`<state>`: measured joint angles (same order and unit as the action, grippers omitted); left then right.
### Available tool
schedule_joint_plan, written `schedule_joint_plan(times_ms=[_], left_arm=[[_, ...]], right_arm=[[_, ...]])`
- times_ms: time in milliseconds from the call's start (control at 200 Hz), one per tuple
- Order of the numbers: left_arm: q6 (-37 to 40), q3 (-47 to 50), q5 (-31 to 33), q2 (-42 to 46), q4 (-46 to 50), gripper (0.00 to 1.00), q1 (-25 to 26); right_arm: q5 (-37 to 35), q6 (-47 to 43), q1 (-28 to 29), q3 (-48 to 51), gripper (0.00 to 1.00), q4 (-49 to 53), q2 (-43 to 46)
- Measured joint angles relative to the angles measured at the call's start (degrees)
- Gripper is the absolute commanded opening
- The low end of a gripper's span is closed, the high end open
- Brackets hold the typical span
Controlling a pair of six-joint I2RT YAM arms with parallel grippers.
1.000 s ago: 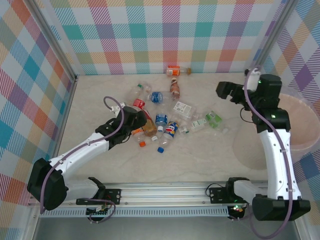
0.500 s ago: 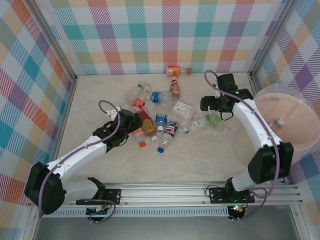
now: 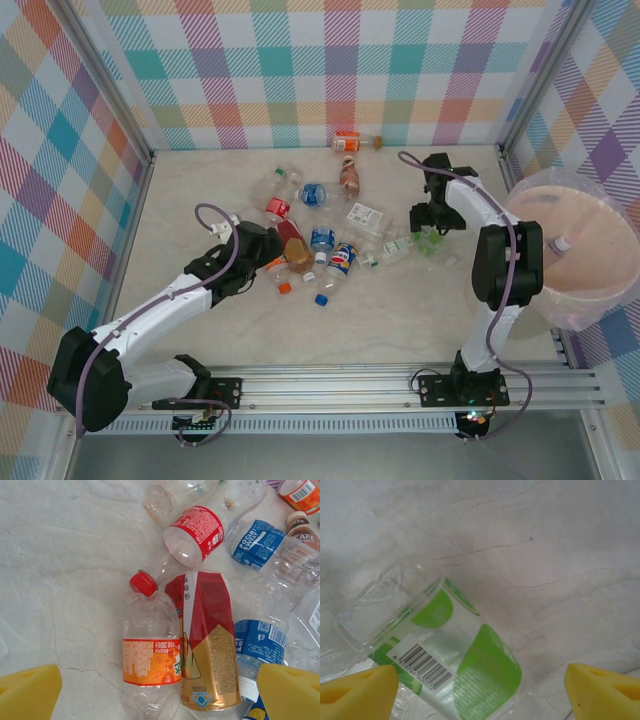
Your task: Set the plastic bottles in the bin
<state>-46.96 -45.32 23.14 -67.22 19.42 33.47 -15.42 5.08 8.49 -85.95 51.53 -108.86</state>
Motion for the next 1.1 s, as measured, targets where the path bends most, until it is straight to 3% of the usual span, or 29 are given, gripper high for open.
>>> schedule_joint_plan(times_ms=[470,855,1100], left_arm=[[-0.22,0.15,0.11,0.07,-0.02,1.0,-0.04],[-0.22,0.17,0.11,0.07,0.0,1.0,-0.04],[-0.24,0.2,0.07,0.07,0.0,1.0,-0.04]], right_arm=[[3.93,-0.52,0.11,-5.18,0.96,-1.36,-8.74],[4.0,3.43,-1.09,-6.49,0.62,-3.17,-11.26],[3.89,4.35,-1.38,-3.56,0.53,-5.51,-5.4]])
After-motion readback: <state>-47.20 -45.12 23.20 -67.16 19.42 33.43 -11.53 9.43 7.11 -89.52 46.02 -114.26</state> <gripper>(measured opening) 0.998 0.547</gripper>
